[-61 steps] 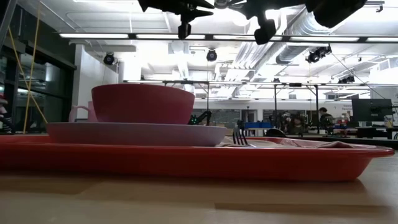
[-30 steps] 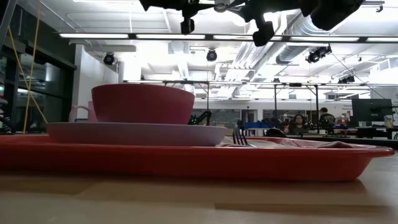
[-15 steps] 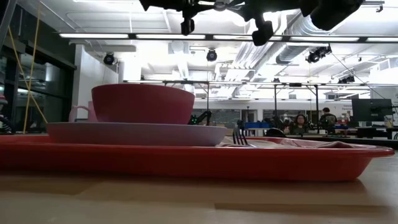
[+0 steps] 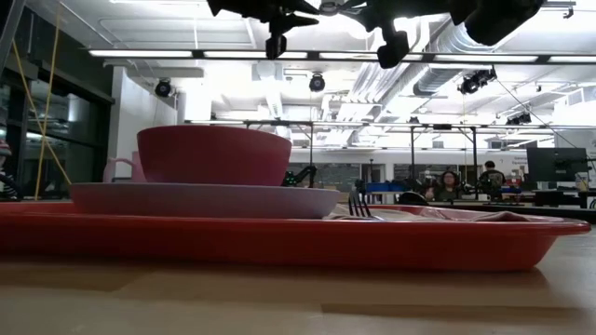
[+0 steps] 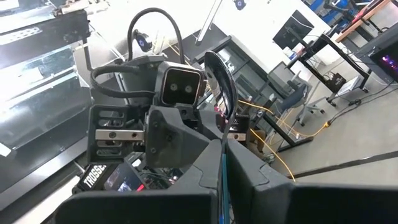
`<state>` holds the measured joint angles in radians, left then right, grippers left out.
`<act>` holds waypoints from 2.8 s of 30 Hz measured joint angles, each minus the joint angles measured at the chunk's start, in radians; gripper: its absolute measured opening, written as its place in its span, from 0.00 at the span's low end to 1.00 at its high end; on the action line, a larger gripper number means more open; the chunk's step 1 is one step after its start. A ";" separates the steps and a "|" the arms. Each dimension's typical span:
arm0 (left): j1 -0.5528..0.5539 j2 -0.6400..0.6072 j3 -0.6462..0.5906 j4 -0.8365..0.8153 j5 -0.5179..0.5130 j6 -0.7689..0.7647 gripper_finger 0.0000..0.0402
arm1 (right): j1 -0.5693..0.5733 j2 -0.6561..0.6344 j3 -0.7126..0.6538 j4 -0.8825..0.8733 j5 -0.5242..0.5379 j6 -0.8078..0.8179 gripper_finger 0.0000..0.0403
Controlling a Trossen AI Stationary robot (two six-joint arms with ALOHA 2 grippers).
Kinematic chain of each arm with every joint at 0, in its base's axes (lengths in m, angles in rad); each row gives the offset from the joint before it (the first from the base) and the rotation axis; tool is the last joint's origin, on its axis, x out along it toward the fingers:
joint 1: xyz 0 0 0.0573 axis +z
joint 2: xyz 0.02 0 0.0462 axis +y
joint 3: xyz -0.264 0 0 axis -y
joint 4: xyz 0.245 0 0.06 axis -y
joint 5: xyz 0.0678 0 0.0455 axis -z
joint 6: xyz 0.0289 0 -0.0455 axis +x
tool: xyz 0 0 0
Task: Set up tray
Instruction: Put the blue spoon on top of the gray napkin to the left of the blue fork
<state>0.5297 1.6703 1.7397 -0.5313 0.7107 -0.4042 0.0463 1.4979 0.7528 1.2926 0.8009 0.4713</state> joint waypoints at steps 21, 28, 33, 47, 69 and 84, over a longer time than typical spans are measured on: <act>-0.001 0.000 0.000 -0.069 -0.103 0.037 0.24 | 0.000 0.000 0.000 0.001 0.000 -0.001 0.00; -0.001 0.000 0.000 -0.070 -0.115 0.059 0.45 | 0.000 0.000 0.000 0.000 0.000 -0.001 0.00; 0.000 0.000 0.000 -0.065 -0.115 0.030 0.62 | 0.000 0.000 0.000 0.000 0.004 -0.001 0.00; -0.009 0.000 0.000 0.058 -0.022 -0.153 0.80 | -0.048 0.000 0.000 0.001 0.001 0.000 0.00; -0.009 0.000 0.000 0.087 -0.049 -0.204 0.80 | -0.093 0.000 0.000 0.011 -0.070 0.056 0.00; -0.036 0.000 0.000 0.144 -0.113 -0.203 0.80 | -0.092 0.002 0.000 0.004 -0.104 0.153 0.00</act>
<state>0.4935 1.6703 1.7397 -0.3869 0.5976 -0.6075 -0.0456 1.4994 0.7528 1.2965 0.6968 0.6243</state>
